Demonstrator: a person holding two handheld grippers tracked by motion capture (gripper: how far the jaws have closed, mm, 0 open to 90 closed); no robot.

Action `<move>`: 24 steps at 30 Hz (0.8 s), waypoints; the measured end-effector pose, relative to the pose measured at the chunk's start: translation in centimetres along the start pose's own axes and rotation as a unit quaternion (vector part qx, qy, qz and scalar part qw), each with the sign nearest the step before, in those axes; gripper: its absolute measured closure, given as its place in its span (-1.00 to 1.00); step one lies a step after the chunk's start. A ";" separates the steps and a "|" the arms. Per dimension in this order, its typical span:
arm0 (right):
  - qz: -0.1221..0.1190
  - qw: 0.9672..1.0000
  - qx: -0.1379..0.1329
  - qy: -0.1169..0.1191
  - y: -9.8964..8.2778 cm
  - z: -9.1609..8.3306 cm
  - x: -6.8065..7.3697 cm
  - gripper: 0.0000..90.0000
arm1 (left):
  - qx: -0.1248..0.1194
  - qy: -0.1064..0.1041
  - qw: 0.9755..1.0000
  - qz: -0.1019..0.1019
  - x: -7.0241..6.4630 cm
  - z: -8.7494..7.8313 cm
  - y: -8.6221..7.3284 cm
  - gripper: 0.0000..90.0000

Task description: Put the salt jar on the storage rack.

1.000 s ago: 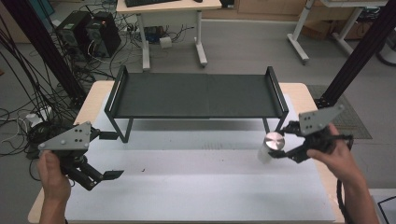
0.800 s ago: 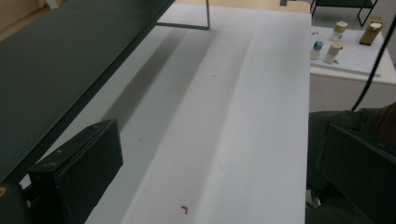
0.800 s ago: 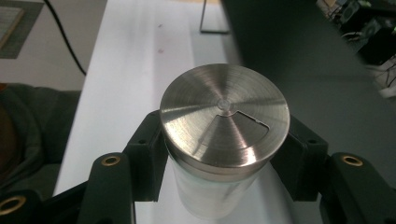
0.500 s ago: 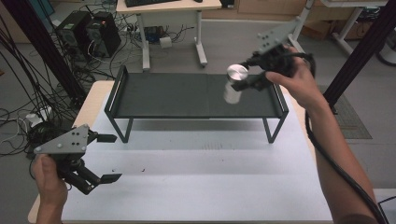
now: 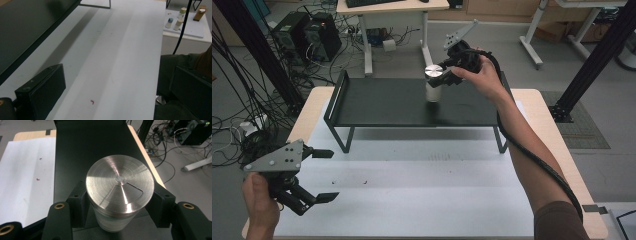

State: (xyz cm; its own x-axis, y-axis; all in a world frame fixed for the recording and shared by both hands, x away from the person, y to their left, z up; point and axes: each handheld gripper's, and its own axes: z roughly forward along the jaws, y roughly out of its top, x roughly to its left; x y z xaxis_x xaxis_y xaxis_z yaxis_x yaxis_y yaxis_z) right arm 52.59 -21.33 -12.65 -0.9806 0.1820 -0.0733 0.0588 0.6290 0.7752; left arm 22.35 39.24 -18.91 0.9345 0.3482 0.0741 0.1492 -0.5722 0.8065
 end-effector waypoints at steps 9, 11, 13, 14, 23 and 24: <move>-0.002 1.000 0.004 0.001 -0.4 1.0 -0.1 -0.07 | 0.003 -0.001 1.000 0.001 0.2 0.3 0.3 -0.99; -0.003 1.000 0.006 0.001 -0.6 1.2 0.0 -0.07 | 0.003 -0.001 1.000 0.002 0.2 0.3 0.3 -0.99; 0.000 1.000 -0.004 0.001 -1.2 1.2 -0.1 -0.07 | 0.004 -0.001 1.000 0.002 0.2 0.3 0.4 -0.99; 0.002 1.000 -0.007 0.002 -1.4 1.2 -0.1 -0.07 | 0.005 0.000 1.000 0.002 0.2 0.3 0.4 -0.99; 0.022 0.999 -0.023 -0.007 -2.5 0.4 -0.2 -0.51 | 0.012 -0.001 1.000 0.003 0.2 0.6 1.0 -0.99; 0.022 1.000 -0.014 -0.013 -2.2 0.1 0.0 -0.57 | 0.013 -0.001 1.000 0.003 0.2 0.7 1.0 -0.99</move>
State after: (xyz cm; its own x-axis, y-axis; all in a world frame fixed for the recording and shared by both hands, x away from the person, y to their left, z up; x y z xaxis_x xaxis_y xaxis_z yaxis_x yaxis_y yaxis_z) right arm 52.44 -22.62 -14.46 -0.9720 0.2284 -0.0549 0.0958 0.5987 0.7953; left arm 22.89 38.24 -18.48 0.9363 0.3425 0.0780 0.1511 -0.5932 0.7907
